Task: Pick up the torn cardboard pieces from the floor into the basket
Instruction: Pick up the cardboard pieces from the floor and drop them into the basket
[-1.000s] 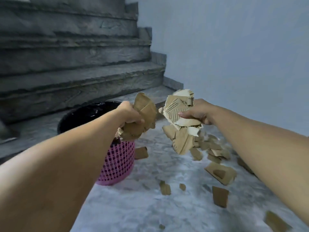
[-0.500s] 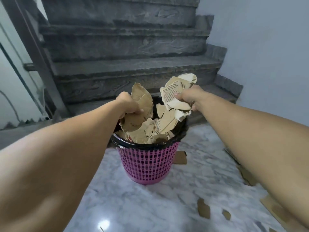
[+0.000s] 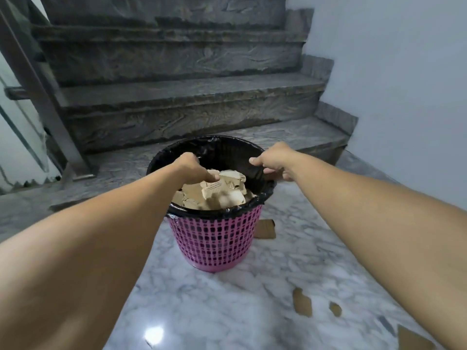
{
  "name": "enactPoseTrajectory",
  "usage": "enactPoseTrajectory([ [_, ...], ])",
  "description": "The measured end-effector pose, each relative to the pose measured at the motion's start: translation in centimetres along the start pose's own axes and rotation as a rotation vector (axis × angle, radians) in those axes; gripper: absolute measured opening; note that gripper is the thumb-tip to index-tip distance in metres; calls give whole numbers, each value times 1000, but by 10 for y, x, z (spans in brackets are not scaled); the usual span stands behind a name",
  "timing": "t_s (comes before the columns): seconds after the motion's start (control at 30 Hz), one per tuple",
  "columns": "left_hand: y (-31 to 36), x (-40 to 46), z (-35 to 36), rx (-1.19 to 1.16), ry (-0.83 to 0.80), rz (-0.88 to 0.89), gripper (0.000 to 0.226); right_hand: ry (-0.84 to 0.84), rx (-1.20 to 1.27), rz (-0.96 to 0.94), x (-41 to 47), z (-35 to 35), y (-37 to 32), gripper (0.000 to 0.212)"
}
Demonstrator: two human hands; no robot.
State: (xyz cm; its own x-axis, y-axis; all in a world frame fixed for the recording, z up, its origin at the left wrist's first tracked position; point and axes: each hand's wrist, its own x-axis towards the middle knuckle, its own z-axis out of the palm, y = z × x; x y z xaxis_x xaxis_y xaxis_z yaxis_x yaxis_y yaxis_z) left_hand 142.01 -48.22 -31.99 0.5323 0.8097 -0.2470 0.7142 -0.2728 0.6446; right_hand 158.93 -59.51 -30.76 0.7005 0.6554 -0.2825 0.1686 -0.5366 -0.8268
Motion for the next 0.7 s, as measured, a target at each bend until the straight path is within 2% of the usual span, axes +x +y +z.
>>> enactPoseTrajectory([
  [0.07,17,-12,9,-15,-30,48,75,12,42,9,-18,-22,6,30],
  [0.17,46,-34,23,-29,-80,154,32,35,24,31,-46,-57,20,34],
  [0.2,58,-42,31,-26,-103,192,28,38,17,38,-59,-72,27,31],
  [0.43,146,-97,111,11,-347,411,31,107,-18,244,-135,-189,104,31],
  [0.57,174,-129,191,98,-529,481,34,179,-30,365,-179,-244,179,27],
  [0.7,183,-156,281,203,-678,536,34,148,-46,537,-220,-282,269,28],
])
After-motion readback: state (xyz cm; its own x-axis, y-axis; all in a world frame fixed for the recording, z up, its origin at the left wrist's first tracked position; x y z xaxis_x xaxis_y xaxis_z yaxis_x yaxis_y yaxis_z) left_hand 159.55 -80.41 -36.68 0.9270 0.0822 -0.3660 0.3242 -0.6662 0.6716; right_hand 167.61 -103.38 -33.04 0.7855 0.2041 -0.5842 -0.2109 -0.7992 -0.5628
